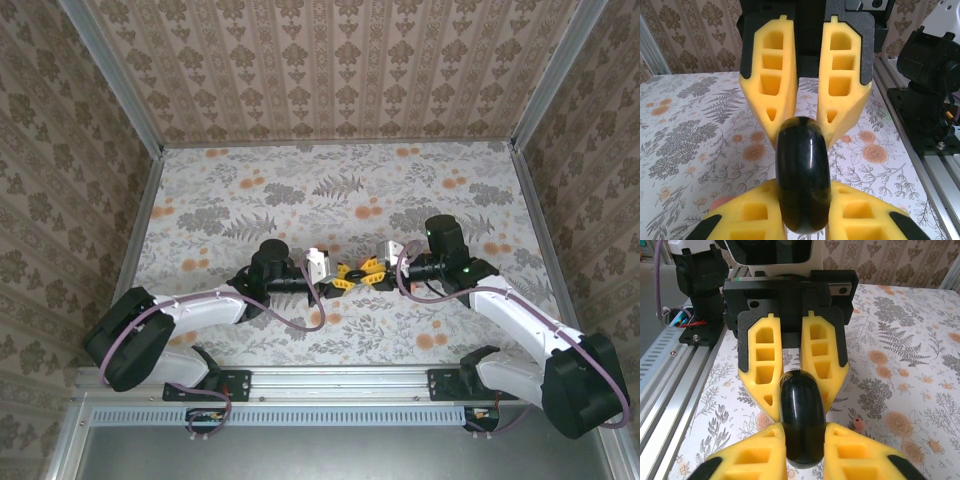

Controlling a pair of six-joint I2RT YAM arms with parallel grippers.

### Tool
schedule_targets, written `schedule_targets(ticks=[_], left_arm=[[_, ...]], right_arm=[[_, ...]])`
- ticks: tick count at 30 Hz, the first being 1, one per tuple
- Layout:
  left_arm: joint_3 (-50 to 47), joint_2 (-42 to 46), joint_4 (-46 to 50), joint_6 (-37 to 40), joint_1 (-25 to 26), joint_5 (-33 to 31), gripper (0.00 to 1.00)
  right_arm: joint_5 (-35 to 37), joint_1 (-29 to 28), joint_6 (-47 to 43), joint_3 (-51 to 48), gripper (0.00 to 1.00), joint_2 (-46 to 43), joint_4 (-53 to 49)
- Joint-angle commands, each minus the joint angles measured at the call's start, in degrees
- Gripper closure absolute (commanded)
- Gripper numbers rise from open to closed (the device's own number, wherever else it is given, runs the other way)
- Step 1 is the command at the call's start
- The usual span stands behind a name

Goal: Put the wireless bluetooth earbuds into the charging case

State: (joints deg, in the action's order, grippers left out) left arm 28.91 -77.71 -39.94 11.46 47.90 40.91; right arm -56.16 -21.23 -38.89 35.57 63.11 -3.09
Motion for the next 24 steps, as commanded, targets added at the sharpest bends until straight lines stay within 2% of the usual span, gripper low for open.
schedule_targets(ticks=[1,7,13,16,24], left_arm=[[0.27,1.36,-1.04,0.07,-0.09,-0.25,0.79],[-1.66,1.93,-1.84,-1.85,-0.6,-3.75,0.53],[-5.79,5.09,-3.17,-4.42,-2.01,-12.25,0.31],[-8.18,8.01,-3.05,-4.95,-2.48,-16.61,0.29],[-14.32,17.93,2.35,-8.59,-4.85,-36.01,0.16]], right_arm=[[-3.16,-0.56,-2.31,1.6,0.83,0.29,-1.55],[-1.69,-0.56,-2.68,2.54,0.83,0.84,-3.72],[0.36,-0.58,-2.53,5.52,0.83,5.17,-7.17],[1.72,-0.56,-0.68,7.91,0.83,9.2,-7.74],[9.47,-0.62,12.55,16.93,0.84,23.6,-6.77]])
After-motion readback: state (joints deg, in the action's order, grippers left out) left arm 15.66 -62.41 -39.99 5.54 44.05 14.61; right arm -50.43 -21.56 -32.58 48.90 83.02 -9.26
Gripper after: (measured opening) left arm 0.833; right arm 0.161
